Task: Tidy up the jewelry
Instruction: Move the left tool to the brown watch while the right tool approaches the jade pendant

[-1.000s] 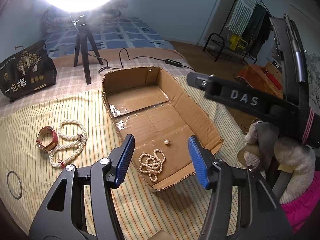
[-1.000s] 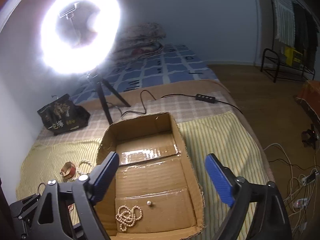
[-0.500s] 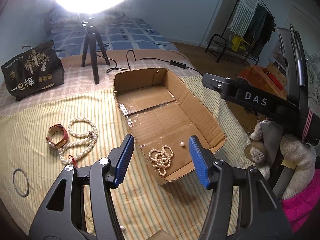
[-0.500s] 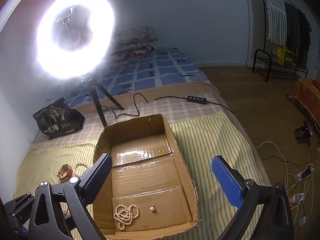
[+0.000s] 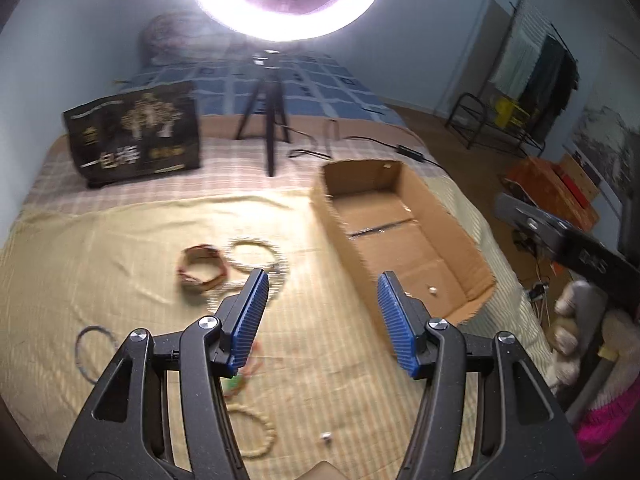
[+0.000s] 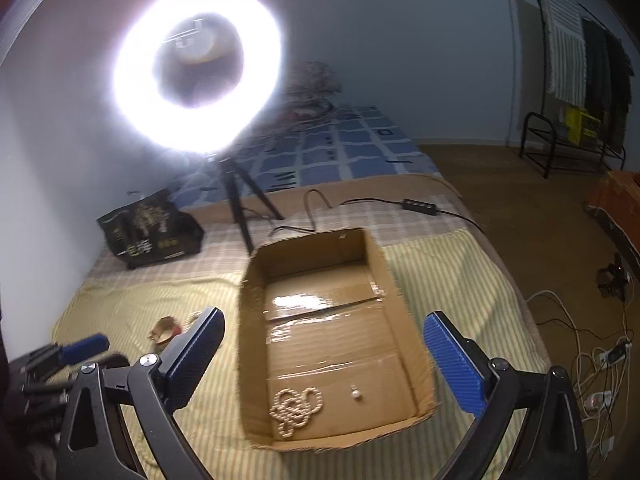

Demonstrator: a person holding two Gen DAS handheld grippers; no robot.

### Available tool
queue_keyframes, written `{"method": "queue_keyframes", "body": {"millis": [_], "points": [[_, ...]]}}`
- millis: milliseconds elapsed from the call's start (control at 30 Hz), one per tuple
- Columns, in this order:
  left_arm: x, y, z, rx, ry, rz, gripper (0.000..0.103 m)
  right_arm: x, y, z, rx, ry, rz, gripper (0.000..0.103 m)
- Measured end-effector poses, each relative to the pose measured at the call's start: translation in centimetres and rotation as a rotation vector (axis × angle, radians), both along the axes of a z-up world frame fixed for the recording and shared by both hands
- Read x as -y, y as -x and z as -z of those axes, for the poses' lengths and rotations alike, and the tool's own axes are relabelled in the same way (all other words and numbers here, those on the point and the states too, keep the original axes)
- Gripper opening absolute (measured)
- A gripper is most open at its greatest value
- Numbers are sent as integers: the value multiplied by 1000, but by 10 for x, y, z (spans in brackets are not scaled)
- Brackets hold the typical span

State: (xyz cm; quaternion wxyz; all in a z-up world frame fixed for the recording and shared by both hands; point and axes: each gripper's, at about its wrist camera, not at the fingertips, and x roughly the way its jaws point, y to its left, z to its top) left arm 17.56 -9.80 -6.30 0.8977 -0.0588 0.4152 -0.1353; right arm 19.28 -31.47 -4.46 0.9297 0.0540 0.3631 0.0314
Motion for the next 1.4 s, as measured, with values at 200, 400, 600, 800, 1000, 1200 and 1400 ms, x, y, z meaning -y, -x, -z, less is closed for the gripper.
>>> {"method": "queue_keyframes", "body": {"millis": [200,400,600,800,1000,1200,1400], "points": [[-44,-7,-3,-7,18,-75,58,-34,11,-2,1,-9,-83,100],[-75,-19,0,-27,14,-124,58,-70,21,5,-18,-6,-178,96],[-97,-36,7,-64,17,-164,58,-101,22,23,-67,6,-267,89],[-104,-50,21,-106,27,-175,58,-119,10,47,-142,-14,-301,84],[-110,-63,42,-165,38,-198,58,-128,-2,68,-214,-40,-307,76],[-107,-72,65,-212,11,-189,53,-145,-2,99,-308,-34,-357,66],[-104,-80,83,-250,7,-165,48,-168,6,127,-407,-57,-428,58]]}}
